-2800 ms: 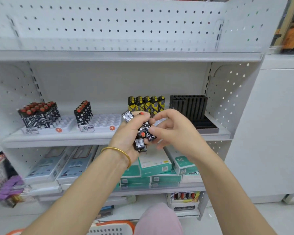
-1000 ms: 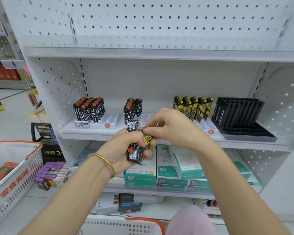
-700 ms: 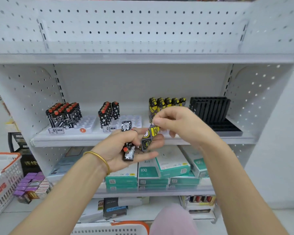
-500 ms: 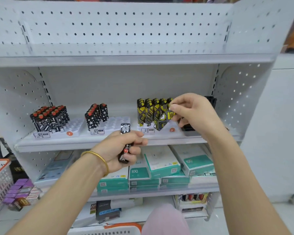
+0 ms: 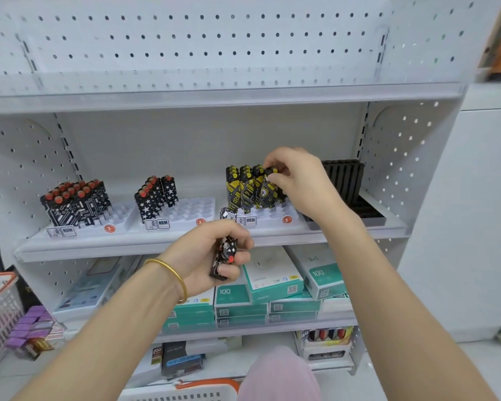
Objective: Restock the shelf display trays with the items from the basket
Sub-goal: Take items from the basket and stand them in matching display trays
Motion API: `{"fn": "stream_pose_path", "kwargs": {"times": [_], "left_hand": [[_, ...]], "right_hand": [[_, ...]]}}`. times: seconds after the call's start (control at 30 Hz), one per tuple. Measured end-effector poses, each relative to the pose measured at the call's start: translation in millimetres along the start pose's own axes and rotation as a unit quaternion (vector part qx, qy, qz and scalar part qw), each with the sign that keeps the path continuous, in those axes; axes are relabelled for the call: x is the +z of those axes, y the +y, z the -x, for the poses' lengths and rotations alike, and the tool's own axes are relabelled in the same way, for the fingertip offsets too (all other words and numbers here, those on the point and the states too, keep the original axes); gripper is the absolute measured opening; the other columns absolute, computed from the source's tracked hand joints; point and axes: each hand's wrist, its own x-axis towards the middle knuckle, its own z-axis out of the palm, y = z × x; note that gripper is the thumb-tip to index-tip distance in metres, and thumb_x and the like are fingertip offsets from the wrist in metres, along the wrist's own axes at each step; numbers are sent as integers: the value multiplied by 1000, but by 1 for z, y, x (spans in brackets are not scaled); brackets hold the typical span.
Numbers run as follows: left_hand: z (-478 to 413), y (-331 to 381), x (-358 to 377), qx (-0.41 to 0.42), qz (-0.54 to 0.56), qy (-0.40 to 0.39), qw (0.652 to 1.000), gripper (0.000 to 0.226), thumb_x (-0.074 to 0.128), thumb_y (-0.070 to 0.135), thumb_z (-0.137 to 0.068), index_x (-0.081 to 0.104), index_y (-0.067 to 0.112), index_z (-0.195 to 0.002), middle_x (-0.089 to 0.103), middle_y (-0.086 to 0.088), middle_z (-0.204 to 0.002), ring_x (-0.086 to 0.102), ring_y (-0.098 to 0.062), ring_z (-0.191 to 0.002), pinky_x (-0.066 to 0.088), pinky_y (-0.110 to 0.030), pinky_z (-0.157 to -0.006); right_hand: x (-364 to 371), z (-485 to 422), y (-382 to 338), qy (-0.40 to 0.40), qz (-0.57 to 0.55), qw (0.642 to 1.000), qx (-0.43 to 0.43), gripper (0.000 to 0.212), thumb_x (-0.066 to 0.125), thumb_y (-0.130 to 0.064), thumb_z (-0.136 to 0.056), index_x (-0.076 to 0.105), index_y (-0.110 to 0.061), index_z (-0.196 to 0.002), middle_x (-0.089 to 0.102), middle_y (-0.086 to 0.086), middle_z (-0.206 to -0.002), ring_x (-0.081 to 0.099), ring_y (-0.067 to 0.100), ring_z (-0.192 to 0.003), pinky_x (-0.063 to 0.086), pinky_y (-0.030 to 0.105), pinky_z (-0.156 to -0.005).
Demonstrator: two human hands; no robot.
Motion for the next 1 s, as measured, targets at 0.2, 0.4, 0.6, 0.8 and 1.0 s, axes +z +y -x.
{"fn": "stream_pose_path", "kwargs": {"times": [0.2,0.4,0.6,0.8,1.0], "left_hand": [[-3,-2,-2,0,32,1,999,23,53,9,-66,37,13,-80,54,-10,-69,41,-15,-49,20,-17,-36],[-6,-3,-6,1,64,-13,998,22,56,15,-74,38,13,-86,58,-10,-72,47,-16,-49,24,-17,-33],[-2,-5,-11,55,39,-11,998,24,61,26,-75,52,10,-90,60,-8,-72,53,-14,-53,30,-15,-34],[4,-1,-16,43,26,-39,998,28,56,31,-80,56,6,-94,58,-7,-74,51,-13,-56,30,-16,-36],[19,5,-34,38,51,-39,997,18,51,18,-79,56,7,-91,57,-9,-75,50,-16,-61,29,-18,-37]], "right_hand": [[8,-3,-4,-8,48,998,-25,21,58,-7,-87,68,-15,-104,45,5,-94,55,28,-88,44,31,-80],[17,-4,-10,13,154,988,-6,25,51,-13,-93,67,-16,-113,52,12,-106,57,37,-92,49,41,-77],[25,1,-13,4,194,981,10,29,48,-8,-92,66,-18,-112,51,11,-104,57,37,-90,50,39,-71],[12,20,-37,4,-47,999,-2,25,55,-20,-91,66,-19,-114,59,5,-94,53,13,-78,48,34,-75],[14,35,-62,-188,-266,945,14,10,64,-5,-85,70,-8,-93,65,0,-76,55,-2,-57,41,13,-49]]}}
